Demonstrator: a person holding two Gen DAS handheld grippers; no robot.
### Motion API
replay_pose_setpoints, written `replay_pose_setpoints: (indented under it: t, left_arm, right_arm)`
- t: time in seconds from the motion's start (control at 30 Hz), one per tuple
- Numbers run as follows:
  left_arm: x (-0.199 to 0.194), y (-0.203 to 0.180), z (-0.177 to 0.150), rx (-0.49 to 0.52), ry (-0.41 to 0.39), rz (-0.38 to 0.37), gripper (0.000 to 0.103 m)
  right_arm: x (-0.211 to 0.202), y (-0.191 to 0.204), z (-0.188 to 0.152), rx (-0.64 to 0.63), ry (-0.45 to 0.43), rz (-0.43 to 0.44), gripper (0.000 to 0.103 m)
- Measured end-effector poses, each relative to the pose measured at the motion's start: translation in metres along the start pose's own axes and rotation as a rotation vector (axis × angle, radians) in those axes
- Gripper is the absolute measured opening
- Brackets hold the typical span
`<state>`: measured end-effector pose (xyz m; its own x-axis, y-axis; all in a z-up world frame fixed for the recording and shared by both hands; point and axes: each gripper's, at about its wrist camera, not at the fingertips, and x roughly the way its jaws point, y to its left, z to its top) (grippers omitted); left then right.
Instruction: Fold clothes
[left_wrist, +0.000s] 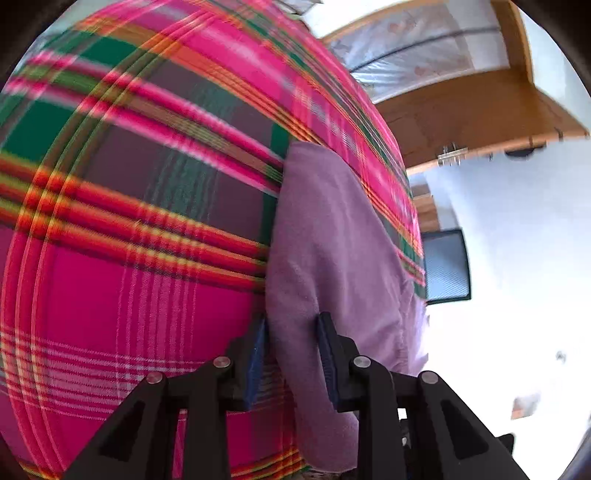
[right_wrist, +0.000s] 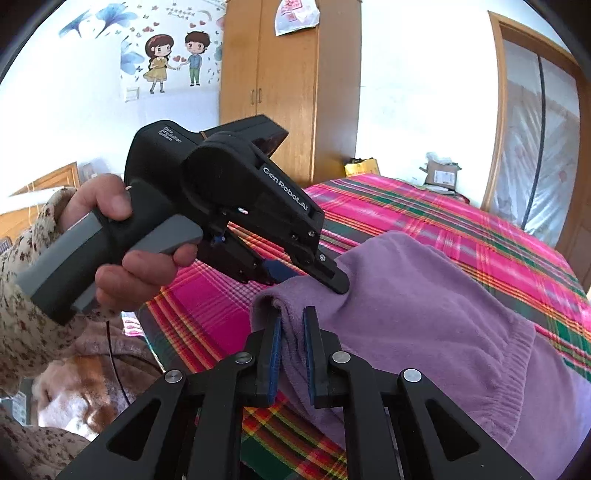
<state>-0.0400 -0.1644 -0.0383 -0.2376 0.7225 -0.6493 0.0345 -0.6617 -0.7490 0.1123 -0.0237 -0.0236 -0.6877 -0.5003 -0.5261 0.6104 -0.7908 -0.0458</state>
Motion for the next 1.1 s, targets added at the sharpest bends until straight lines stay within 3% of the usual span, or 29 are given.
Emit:
replay_pose_setpoints:
  t: [0.47,0.57,0.67,0.8,0.9,1.1]
  left_arm:
    - [0.014,0.001,0.024,-0.051,0.046,-0.051,0.03]
    - [0.017,-0.004,0.025,-0.01,0.05,-0.032,0.014]
    - [0.016,-0.003,0.026,-0.001,0.051,-0.03,0.014]
    - [0.014,0.005,0.027,-0.022,0.059,-0.041,0.014]
    - [0.013,0.007,0.026,-0.026,0.062,-0.046,0.014]
    - [0.012,0.006,0.03,-0.04,0.077,-0.045,0.014]
  right_arm:
    - [-0.003,0.002,0.0,-0.005,-0.009,-0.003,0.012]
    - [-0.003,0.003,-0.001,-0.008,-0.001,-0.015,0.012]
    - [-0.001,0.004,-0.003,-0.019,0.008,-0.023,0.016]
    - [-0.005,0.015,-0.003,-0.067,-0.019,-0.011,0.035]
    - [-0.007,0.026,-0.004,-0.112,-0.034,-0.012,0.036]
    - [0.016,0.038,-0.007,-0.158,0.046,-0.073,0.037]
